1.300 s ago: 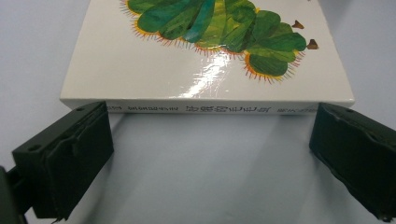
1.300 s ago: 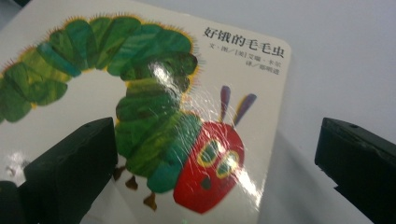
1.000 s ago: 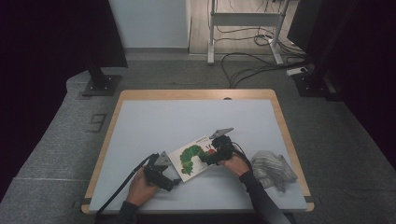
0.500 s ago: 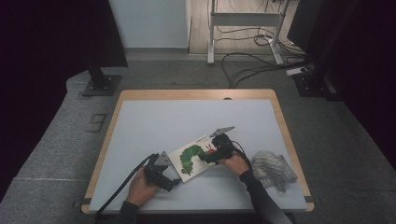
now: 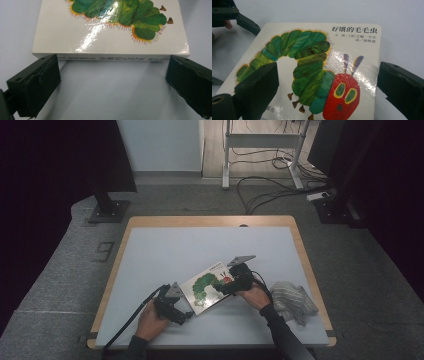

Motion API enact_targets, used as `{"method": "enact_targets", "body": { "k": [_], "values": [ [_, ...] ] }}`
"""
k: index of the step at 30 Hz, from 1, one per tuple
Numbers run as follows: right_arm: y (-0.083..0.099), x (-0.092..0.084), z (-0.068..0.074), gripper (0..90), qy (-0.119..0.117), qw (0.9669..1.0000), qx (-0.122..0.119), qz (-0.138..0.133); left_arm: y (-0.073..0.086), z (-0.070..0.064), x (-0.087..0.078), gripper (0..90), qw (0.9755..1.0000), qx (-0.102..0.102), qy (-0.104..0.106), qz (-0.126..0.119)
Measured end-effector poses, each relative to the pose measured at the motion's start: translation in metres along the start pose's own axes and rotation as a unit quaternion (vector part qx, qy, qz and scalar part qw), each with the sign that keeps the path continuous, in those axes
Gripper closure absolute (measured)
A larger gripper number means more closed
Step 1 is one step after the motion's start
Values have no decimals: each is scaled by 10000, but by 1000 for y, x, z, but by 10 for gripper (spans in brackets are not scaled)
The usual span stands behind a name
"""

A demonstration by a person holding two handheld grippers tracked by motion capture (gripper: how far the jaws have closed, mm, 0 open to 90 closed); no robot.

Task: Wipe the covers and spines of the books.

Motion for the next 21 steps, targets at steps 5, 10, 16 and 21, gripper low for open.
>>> {"method": "enact_targets", "body": {
  "k": [5,10,16,21],
  "values": [
    [-2,-6,3,41,-1,10000,14,-71,0,0,0,0,10000,4,-1,2],
    [-5,-13,6,41,-16,9998,28,-197,0,0,0,0,10000,2,0,1],
    [-4,-18,9,40,-28,9997,65,-222,0,0,0,0,10000,3,0,6],
    [-4,-21,11,32,-55,9996,119,-269,0,0,0,0,10000,-1,1,3]
  ]
}}
Point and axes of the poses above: each handheld gripper's, and its own axes: x roughly forward along the jaws, y roughly out of its underside, z roughly to its left, the point moved 6 cm from there along x, roughly forward along the jaws, and after that the axes turned 4 degrees about -z, right-handed, at the moved point
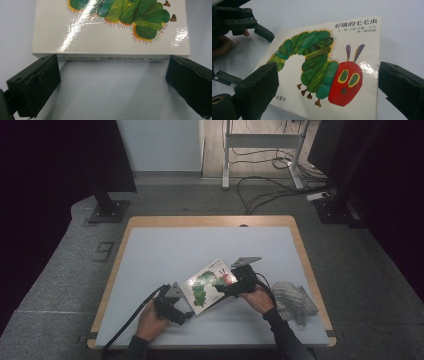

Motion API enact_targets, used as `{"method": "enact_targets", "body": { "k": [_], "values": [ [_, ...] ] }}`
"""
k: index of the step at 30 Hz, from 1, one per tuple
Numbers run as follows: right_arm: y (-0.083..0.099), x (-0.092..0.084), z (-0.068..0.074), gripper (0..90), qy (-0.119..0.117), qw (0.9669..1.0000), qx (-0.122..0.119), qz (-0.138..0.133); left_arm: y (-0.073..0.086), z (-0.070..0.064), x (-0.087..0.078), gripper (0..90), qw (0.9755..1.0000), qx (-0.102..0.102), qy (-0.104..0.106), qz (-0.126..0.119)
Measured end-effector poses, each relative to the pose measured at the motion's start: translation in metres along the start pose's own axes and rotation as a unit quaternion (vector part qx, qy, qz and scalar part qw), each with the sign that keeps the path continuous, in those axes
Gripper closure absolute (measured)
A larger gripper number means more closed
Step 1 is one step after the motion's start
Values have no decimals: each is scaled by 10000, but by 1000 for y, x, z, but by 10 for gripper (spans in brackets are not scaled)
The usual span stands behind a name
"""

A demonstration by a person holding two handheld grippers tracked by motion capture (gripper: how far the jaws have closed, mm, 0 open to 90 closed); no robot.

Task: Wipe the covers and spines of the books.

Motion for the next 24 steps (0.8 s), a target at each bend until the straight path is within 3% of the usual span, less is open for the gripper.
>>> {"method": "enact_targets", "body": {
  "k": [12,15,21,24],
  "values": [
    [3,-5,3,41,-90,9999,87,-3,0,0,0,0,10000,3,-11,3],
    [4,-4,10,100,-548,9982,222,15,0,0,0,0,10000,2,-11,2],
    [-1,-2,8,123,-372,9992,-65,139,0,0,0,0,10000,18,-6,17],
    [-1,1,2,128,-291,9987,-247,350,0,0,0,0,10000,2,-12,4]
  ]
}}
Point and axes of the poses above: each handheld gripper's, and its own axes: x roughly forward along the jaws, y roughly out of its underside, z roughly to its left, the point moved 6 cm from there along x, roughly forward along the jaws, and after that the axes turned 4 degrees about -z, right-handed, at the moved point
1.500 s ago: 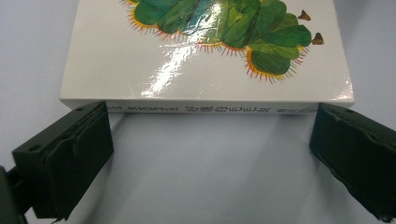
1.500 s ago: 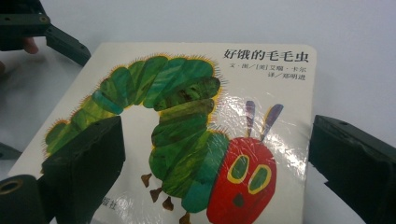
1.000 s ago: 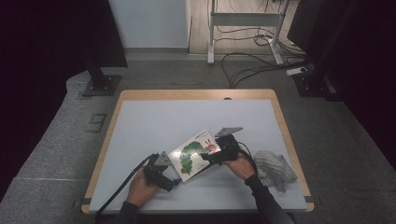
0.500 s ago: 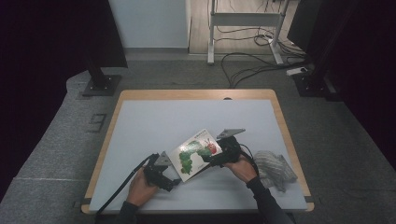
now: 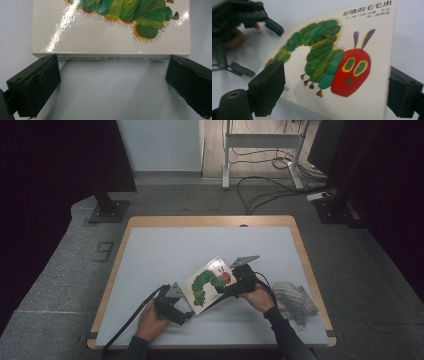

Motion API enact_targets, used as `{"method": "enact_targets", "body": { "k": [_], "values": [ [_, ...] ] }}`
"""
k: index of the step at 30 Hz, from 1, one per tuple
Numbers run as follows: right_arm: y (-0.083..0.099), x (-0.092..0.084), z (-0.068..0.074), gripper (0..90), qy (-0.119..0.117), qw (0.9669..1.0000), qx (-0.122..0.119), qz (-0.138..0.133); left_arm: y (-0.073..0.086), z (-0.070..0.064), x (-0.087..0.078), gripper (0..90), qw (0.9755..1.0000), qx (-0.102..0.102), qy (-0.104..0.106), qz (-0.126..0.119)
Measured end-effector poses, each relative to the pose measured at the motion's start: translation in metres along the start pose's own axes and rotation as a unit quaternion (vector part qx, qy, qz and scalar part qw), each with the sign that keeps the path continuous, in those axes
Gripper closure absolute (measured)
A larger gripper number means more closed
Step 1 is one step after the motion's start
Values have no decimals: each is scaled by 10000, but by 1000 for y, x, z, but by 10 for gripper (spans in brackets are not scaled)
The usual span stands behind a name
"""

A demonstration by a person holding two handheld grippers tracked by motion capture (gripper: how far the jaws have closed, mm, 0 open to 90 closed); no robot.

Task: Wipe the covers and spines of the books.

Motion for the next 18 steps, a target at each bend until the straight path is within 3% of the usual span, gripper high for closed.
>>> {"method": "enact_targets", "body": {
  "k": [3,9,14,18],
  "values": [
    [-1,4,-5,128,-26,9992,-290,278,0,0,0,0,10000,18,-5,8],
    [-12,9,-11,132,-204,9971,-476,554,0,0,0,0,10000,28,-10,10],
    [-17,11,-14,186,-216,9940,-686,828,0,0,0,0,10000,14,-32,19],
    [-16,8,-14,230,-237,9936,-674,875,0,-1,-1,0,10000,1,-47,15]
  ]
}}
Point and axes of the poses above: each handheld gripper's, and its own axes: x roughly forward along the jaws, y roughly out of its underside, z roughly to its left, the point moved 6 cm from there along x, roughly forward along the jaws, and after that the axes turned 4 degrees about -z, right-handed, at the moved point
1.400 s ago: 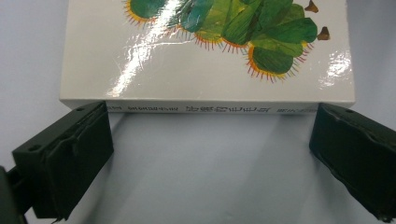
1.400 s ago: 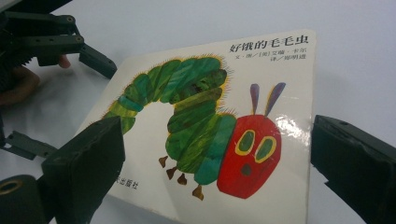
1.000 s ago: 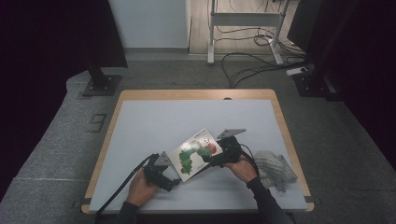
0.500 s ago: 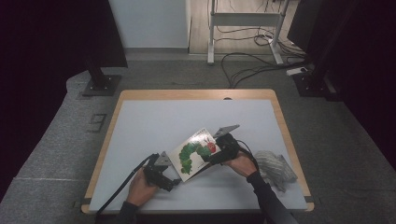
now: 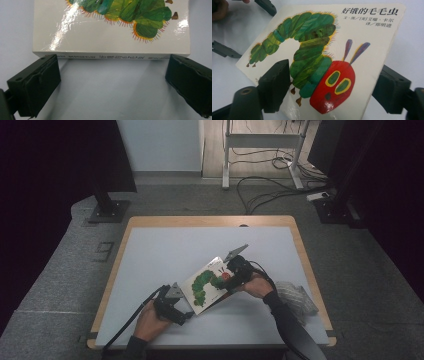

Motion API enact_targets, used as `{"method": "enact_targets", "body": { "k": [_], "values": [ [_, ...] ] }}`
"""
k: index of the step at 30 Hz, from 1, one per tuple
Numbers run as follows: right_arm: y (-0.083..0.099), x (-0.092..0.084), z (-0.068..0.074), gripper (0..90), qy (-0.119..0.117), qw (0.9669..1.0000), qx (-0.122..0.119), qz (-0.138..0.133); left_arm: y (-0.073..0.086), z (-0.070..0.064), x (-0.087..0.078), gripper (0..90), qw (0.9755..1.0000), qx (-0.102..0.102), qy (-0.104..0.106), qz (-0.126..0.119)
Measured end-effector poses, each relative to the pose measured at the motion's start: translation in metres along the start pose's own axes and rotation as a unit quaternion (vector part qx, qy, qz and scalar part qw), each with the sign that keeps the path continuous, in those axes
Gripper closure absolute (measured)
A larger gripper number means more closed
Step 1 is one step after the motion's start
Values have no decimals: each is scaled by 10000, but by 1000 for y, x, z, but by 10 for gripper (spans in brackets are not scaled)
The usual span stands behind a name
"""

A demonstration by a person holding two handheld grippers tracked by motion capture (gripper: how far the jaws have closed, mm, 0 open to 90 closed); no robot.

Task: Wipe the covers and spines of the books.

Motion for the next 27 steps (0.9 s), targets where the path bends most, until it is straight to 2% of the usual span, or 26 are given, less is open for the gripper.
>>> {"method": "enact_targets", "body": {
  "k": [7,9,18,27],
  "values": [
    [3,-2,0,276,22,10000,6,-15,0,0,0,0,10000,-18,9,10],
    [3,-4,1,291,22,10000,-1,-61,0,1,-1,0,10000,-90,-18,15],
    [8,-15,6,352,34,9997,-51,-236,2,4,-7,0,9993,-242,-180,224],
    [18,-17,9,363,140,9997,-78,-210,-2,2,-14,0,9992,-388,70,-6]
  ]
}}
Point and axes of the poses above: each handheld gripper's, and its own axes: x roughly forward along the jaws, y roughly out of its underside, z roughly to its left, the point moved 6 cm from there along x, roughly forward along the jaws, and after that the axes turned 4 degrees about -z, right-handed, at the moved point
